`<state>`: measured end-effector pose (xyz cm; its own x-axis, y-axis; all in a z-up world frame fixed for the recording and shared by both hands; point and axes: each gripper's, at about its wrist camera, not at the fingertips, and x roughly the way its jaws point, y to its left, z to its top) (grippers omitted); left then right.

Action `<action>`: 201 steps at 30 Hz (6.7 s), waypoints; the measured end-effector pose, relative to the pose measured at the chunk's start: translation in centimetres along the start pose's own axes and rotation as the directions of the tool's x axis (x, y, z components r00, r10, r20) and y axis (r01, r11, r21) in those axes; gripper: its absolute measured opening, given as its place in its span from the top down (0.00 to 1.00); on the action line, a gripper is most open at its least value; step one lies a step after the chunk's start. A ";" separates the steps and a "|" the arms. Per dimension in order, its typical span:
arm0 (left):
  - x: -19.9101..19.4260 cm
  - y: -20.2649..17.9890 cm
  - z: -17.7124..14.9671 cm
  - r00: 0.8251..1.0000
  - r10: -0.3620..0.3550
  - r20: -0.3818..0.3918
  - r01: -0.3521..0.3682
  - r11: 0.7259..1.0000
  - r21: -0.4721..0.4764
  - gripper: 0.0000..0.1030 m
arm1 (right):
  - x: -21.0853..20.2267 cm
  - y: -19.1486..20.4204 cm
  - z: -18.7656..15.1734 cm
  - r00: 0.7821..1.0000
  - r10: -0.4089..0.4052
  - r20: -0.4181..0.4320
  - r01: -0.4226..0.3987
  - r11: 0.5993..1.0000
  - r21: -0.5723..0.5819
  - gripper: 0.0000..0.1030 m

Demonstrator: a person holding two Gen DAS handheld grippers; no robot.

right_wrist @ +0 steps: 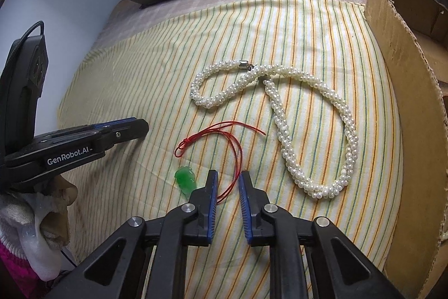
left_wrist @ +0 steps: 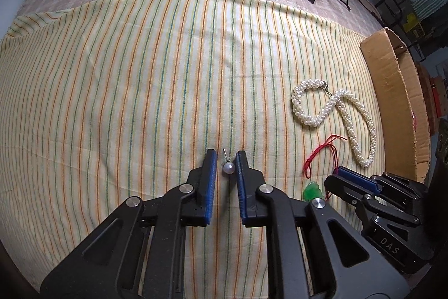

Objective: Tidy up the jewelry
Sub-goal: 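Grasp small pearl earring with left tool while right tool grasps jade pendant's red string, then carry pearl earring with left tool while right tool carries jade pendant to box, then open left tool dropping earring into box while right tool releases pendant, then withdraw both open tools from box toward twisted pearl necklace and second pearl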

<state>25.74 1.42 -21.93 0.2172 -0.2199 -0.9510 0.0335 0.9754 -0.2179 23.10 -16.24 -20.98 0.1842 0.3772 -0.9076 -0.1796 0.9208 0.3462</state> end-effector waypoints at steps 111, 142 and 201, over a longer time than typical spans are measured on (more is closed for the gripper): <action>-3.8 -29.9 1.8 0.951 -0.168 0.261 0.050 0.913 0.405 0.94 | -20.6 -18.3 -7.3 0.913 -0.197 0.357 0.148 0.976 0.159 0.83; -7.1 -27.9 1.3 0.928 -0.128 0.351 -0.021 0.920 0.392 0.33 | -21.4 -16.3 -7.2 0.865 -0.272 0.421 0.225 0.961 0.159 0.03; -5.9 -7.1 -8.5 0.988 -0.100 0.116 0.055 0.940 0.337 0.64 | -8.8 -1.6 0.1 0.988 -0.013 0.156 0.032 0.993 -0.118 0.63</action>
<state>15.92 -4.34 -16.59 0.3249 -0.3130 -0.8925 0.3720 0.9099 -0.1837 21.91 -21.06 -13.49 0.3351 0.3757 -0.8640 -0.2862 0.9143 0.2866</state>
